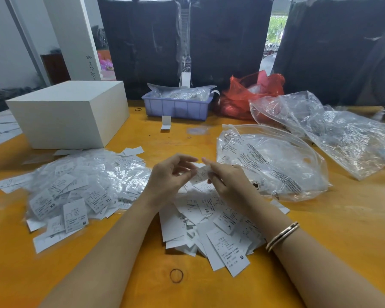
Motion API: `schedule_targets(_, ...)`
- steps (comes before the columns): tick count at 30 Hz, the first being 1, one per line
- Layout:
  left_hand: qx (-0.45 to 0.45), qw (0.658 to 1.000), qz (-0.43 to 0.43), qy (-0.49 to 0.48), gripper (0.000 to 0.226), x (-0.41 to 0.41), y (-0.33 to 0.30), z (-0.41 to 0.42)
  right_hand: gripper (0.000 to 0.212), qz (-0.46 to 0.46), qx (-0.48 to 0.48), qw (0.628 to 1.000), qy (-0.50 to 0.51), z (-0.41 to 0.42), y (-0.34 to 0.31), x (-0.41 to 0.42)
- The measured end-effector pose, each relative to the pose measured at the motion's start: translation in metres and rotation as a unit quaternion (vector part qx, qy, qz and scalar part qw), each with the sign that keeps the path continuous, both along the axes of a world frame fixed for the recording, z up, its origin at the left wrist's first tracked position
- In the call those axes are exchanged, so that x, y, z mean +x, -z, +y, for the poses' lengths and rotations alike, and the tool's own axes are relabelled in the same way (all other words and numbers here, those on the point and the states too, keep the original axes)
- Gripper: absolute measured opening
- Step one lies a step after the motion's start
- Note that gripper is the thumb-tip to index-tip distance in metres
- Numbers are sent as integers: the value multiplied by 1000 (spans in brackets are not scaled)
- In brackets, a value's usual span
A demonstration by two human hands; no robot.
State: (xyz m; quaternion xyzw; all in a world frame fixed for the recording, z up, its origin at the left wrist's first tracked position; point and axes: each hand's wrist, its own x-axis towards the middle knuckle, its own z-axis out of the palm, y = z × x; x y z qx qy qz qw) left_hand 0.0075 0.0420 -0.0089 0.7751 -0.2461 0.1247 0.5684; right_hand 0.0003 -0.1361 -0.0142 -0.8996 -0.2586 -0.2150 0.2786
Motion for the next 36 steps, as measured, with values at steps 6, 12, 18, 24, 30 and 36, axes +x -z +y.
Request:
schedule_targets(6,-33,999,3,2,27,-1,1,-4,53,35,20,999,10,8,1,-2)
schedule_targets(12,-48,998,31,22,28,-1,1,-4,83,167,-73,983,-35,15,5,-5)
schedule_targets(18,-67,997,45,-16,23,-1,-4,-1,75,9,-90,995,41,8,-2,-6)
schedule_targets(24,-35,977,17,-210,18,8,-2,12,36,-149,69,941,295,-53,-14,17)
schedule_targets(30,126,943,-49,-304,23,11,2,23,32,131,-145,894,403,-85,7,28)
schedule_targets(36,276,884,-5,-378,30,13,9,31,27,78,-142,892,422,-81,6,30)
